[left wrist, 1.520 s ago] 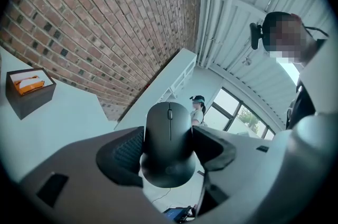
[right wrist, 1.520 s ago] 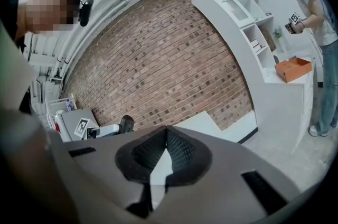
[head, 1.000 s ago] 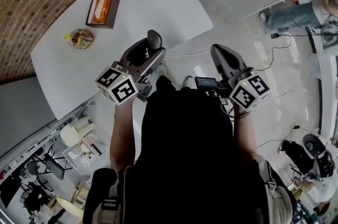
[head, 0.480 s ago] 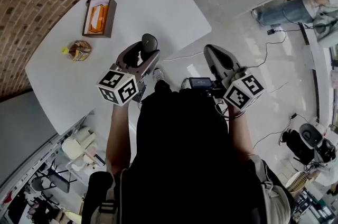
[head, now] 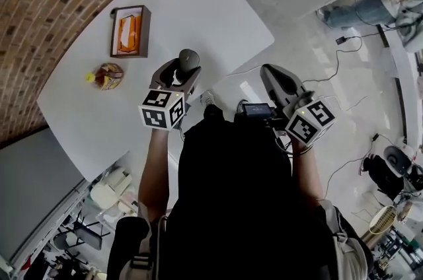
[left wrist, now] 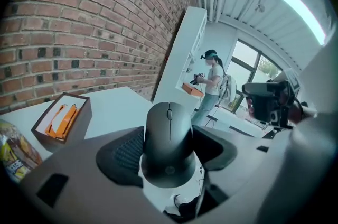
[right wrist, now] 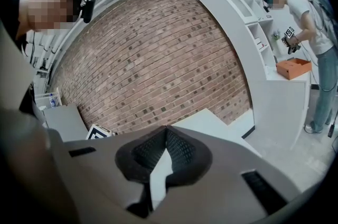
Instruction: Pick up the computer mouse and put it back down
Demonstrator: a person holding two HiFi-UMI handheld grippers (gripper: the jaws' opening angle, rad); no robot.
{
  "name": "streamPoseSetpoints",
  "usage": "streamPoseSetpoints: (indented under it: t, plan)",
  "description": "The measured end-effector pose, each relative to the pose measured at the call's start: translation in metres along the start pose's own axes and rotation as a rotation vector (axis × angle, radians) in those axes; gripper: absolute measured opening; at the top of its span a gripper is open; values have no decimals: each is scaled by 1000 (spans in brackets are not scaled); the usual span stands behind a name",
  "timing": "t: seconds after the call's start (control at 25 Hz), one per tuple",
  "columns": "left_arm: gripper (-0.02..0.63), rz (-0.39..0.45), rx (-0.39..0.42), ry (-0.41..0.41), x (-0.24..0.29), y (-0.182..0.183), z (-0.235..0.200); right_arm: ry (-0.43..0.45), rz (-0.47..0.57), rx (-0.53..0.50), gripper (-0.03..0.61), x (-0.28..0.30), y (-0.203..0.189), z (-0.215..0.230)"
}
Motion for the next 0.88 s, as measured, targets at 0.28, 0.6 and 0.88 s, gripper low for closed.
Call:
streamPoseSetpoints:
  t: [0.28, 0.6, 0.88]
  plan:
    - [301, -97, -31, 59, 19, -25, -45, -41, -13, 2, 17, 14, -2, -8]
    - [301, -246, 3, 148, 57, -63, -84, -102, -38, 2, 17, 10, -3, -6]
    - [301, -352, 25, 197, 85, -91, -110, -148, -50, 3, 17, 4, -3, 1]
Point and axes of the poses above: the fingertips, and each gripper's own axes: x forward along the fingers, z to its right, y out of its top, the point moved 5 cm from there along -x, backward along the fingers, and after that the axes turned 4 degrees about x, right-handed, at the moved point
